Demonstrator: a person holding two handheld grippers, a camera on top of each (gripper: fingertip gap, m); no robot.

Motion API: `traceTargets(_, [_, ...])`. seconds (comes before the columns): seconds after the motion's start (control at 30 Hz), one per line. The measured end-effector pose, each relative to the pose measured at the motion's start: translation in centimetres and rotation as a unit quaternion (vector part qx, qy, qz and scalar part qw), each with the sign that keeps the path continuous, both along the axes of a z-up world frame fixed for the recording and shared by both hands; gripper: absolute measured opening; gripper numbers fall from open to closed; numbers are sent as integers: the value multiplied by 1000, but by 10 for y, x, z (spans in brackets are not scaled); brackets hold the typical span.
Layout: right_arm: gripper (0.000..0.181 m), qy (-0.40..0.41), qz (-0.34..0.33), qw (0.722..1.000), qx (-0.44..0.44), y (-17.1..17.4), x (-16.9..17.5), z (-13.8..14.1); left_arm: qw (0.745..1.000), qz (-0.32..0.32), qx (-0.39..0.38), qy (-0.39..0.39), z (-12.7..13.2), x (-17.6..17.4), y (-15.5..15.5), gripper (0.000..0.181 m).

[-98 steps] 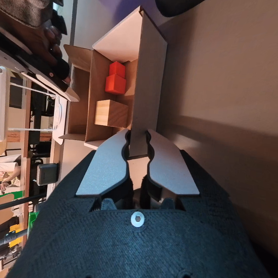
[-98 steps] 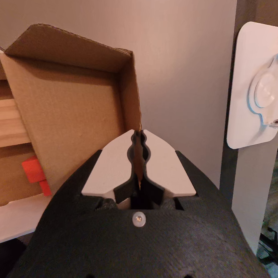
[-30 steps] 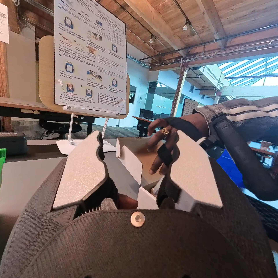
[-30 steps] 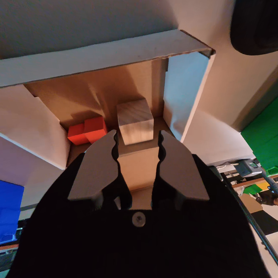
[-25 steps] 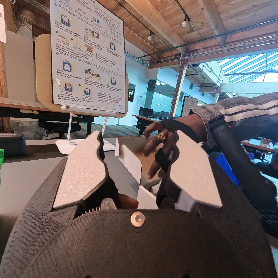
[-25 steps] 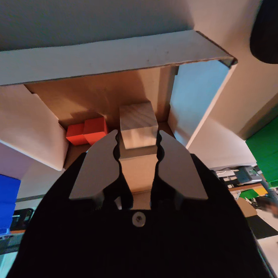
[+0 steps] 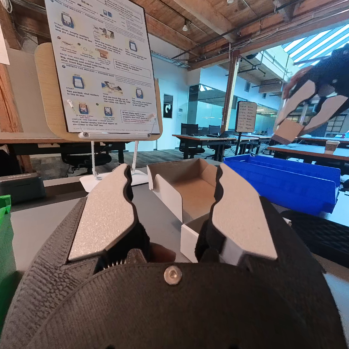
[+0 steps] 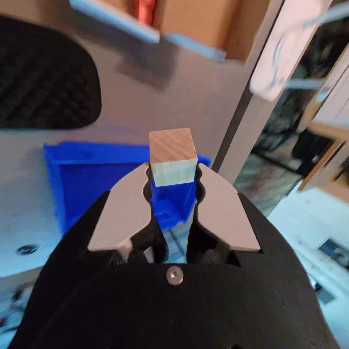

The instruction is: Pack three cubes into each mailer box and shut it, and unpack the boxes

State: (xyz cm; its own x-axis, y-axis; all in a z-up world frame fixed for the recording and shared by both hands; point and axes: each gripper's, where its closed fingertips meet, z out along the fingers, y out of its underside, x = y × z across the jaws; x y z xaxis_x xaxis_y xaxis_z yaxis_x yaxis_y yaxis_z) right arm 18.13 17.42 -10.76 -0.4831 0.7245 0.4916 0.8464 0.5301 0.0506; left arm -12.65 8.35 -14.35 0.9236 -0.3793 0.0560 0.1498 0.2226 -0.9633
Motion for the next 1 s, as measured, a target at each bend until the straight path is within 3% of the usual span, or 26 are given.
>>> traceTargets(0.03, [43,-15,-37,999,-3,5,21,-4,1000,0,-1,4,-1,1,0,85])
traceTargets(0.2, [44,-87,-176,980,-24,22,94,-51,1000,4,-2,12,-2,1,1,85])
traceTargets(0.5, [44,-143,-243,953,-113,26,115,-153,1000,7,-10,18,-7,1,3,84])
traceTargets(0.83, [44,-135,-229,955,-132,24,110,-175,1000,5,-10,27,-8,4,3,84])
traceTargets(1.0, [59,-83,-233,959,-142,23,102,-164,999,6,-9,31,-8,4,3,83])
